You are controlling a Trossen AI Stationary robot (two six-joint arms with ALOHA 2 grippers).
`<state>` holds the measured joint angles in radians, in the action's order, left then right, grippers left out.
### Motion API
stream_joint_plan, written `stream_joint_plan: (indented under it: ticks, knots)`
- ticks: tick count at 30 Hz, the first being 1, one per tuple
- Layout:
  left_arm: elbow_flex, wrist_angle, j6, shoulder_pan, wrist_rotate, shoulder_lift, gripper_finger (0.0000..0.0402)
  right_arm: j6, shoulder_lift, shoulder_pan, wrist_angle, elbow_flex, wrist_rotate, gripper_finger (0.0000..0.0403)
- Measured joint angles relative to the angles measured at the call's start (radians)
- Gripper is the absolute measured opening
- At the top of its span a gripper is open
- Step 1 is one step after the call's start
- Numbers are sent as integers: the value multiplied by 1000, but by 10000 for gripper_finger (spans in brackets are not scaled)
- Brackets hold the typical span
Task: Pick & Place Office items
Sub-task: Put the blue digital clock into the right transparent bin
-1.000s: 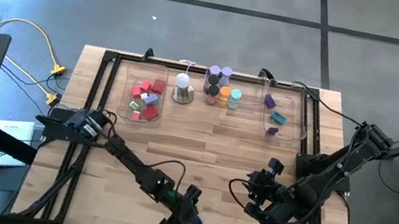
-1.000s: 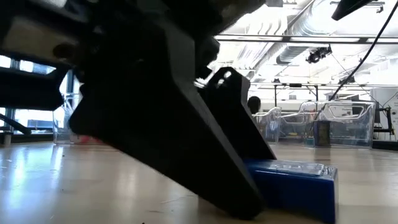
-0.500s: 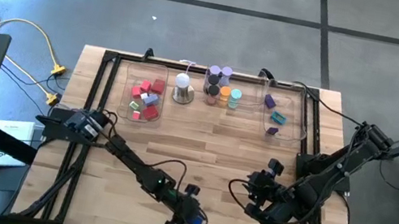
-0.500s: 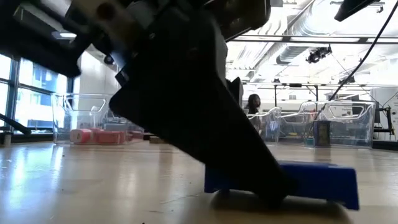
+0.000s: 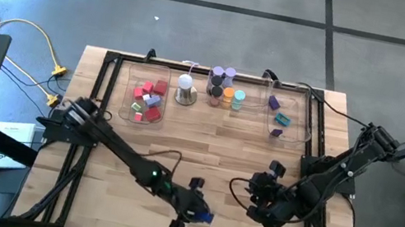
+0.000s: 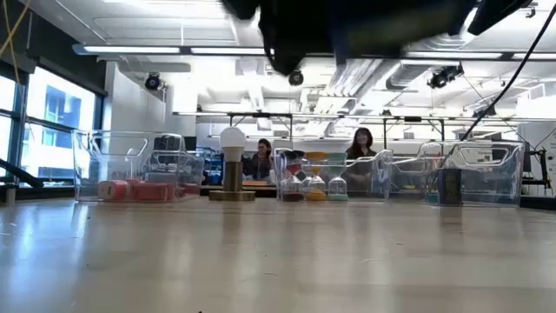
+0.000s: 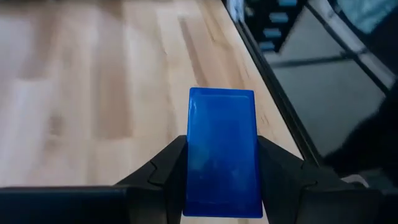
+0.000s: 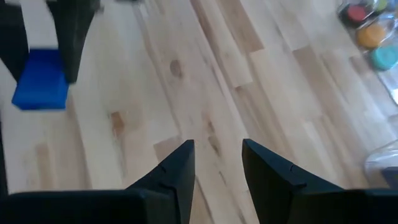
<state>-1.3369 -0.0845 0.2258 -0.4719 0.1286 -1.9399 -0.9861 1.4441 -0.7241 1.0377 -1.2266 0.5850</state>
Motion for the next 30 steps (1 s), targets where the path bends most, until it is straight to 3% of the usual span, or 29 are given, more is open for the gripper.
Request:
stream_joint_plan:
  ticks: [11,16,22,30]
  knots:
    - [-2,103,25,43,99,176,144,134,-38,39,-19,-13,-35,121]
    - [-2,218,11,86,110,244,144,191,-98,93,-19,-41,-33,121]
    - [-2,216,6,161,110,338,144,202,-202,182,-70,-72,-30,121]
    - [-2,192,-2,283,-9,410,144,204,-308,271,-182,-72,-88,121]
